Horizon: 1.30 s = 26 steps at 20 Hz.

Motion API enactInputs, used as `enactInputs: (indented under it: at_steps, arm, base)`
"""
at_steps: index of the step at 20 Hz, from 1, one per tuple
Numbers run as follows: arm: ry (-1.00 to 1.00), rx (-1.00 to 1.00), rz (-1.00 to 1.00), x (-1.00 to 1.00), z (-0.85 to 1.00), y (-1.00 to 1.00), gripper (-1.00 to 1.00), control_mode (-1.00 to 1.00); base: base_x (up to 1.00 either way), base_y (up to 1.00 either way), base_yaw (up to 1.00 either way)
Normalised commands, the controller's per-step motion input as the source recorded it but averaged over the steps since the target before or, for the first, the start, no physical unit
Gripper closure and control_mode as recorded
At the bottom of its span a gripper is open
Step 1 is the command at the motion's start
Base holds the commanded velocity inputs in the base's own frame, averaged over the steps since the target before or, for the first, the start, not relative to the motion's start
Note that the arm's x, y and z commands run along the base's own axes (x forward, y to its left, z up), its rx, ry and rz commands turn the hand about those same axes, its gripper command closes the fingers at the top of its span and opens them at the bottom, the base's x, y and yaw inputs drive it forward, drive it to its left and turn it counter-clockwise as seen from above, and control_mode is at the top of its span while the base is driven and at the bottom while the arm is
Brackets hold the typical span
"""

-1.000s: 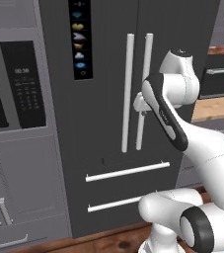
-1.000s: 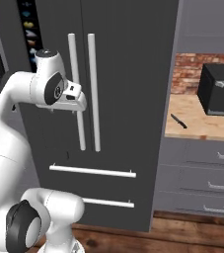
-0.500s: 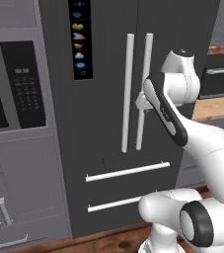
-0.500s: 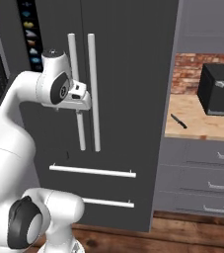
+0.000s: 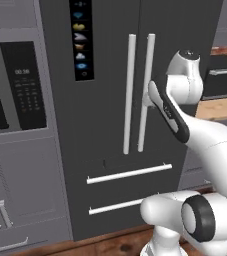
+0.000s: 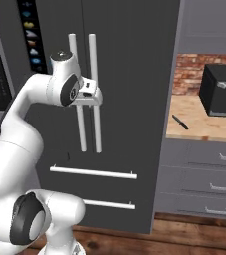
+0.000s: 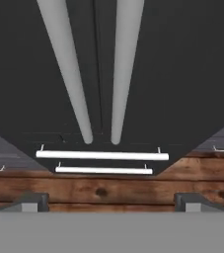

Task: Retrieve the butter from the fridge and place it on a plate on the dining table. Then retrieve the butter knife by the fridge and place it near the plate.

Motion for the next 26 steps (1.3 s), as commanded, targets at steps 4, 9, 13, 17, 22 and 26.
enactInputs:
  at_steps: [4, 9, 13, 17, 22, 26]
  arm:
    - [-0.38, -0.11, 0.00, 0.18, 0.00, 0.00, -1.00, -1.00]
    - [-0.12, -0.02, 0.00, 0.06, 0.00, 0.00, -1.00, -1.00]
    - [-0.05, 0.00, -0.02, 0.22, 0.00, 0.00, -1.00, -1.00]
    - [-0.01, 0.02, -0.03, 0.28, 0.00, 0.00, -1.00, -1.00]
    - [-0.06, 0.04, -0.06, 0.40, -0.05, 0.00, -1.00, -1.00]
    - [-0.02, 0.06, -0.01, 0.44, -0.01, 0.00, -1.00, -1.00]
  base:
    - [0.00, 0.00, 0.00]
    - [0.00, 0.00, 0.00]
    - [0.00, 0.00, 0.00]
    - [0.00, 0.00, 0.00]
    - [0.00, 0.00, 0.00]
    - [0.00, 0.00, 0.00]
